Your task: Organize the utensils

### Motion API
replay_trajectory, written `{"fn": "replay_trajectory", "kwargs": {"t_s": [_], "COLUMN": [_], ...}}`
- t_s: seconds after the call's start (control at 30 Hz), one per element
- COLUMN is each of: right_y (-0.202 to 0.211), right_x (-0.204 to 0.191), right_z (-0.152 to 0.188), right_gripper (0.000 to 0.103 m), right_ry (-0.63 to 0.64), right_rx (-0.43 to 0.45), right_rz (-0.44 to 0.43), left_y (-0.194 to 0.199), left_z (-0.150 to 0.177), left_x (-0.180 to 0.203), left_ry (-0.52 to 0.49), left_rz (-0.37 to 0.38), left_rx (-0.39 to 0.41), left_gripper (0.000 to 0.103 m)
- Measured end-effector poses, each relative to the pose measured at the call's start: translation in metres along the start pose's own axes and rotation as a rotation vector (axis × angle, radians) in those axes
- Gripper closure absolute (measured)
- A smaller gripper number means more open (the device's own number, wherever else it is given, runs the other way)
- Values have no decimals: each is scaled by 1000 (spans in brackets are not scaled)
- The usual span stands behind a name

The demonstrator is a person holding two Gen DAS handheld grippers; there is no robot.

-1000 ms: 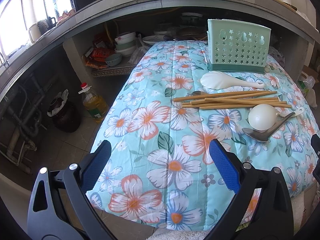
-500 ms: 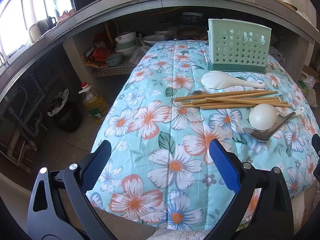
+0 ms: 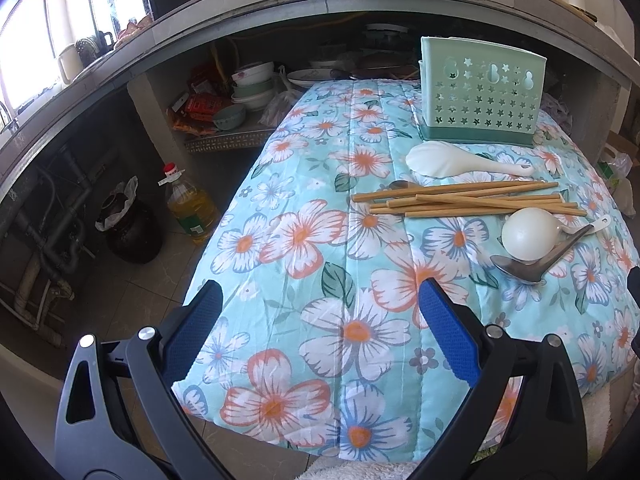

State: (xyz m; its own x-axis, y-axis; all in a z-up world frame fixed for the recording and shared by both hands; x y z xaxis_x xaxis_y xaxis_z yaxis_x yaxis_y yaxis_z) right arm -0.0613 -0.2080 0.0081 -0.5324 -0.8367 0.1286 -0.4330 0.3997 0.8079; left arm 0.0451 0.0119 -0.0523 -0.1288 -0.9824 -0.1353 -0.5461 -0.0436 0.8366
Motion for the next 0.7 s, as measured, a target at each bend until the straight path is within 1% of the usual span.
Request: {"fn": "replay_trajectory", "kwargs": {"t_s": [0.23,0.43,0.57,0.6,0.7], "right_y": [5,4,4,4,3], "right_x": [-1,2,3,3,3], "right_z": [5,4,5,5,4], "right_gripper": [6,6,6,6,6], "right_ry": [-6,-18,-23,-25,-25], "right_rx": [11,19,19,20,21], "right_rz": [1,0,-1,-3,-3], "left_y": [1,-1,-5,-6,-7], "left_z": [-5,-5,-3,-2,-1], "left_x": [0,10,20,23,28], "left_ry": [-12,-47,-82,-84,-89], "left_rz": [-3,30,67,87,143], "left_rx": [6,-8,-35,-47,-43], "left_gripper": [9,9,9,9,9]}}
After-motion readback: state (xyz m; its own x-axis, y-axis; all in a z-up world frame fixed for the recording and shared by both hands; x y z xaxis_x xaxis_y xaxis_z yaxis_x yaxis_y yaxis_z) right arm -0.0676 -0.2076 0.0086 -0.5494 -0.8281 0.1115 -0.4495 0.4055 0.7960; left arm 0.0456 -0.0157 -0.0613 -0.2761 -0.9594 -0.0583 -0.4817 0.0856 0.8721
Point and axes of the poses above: each gripper's, at about its wrist camera, not at the fingertips, and y roughly against the way its jaws point, x to its right, z to its underside, the point moved 6 cm from there along -y, roughly the way its jaws point, and after that the axes turned 11 degrees about -x, right-handed, at the moved point
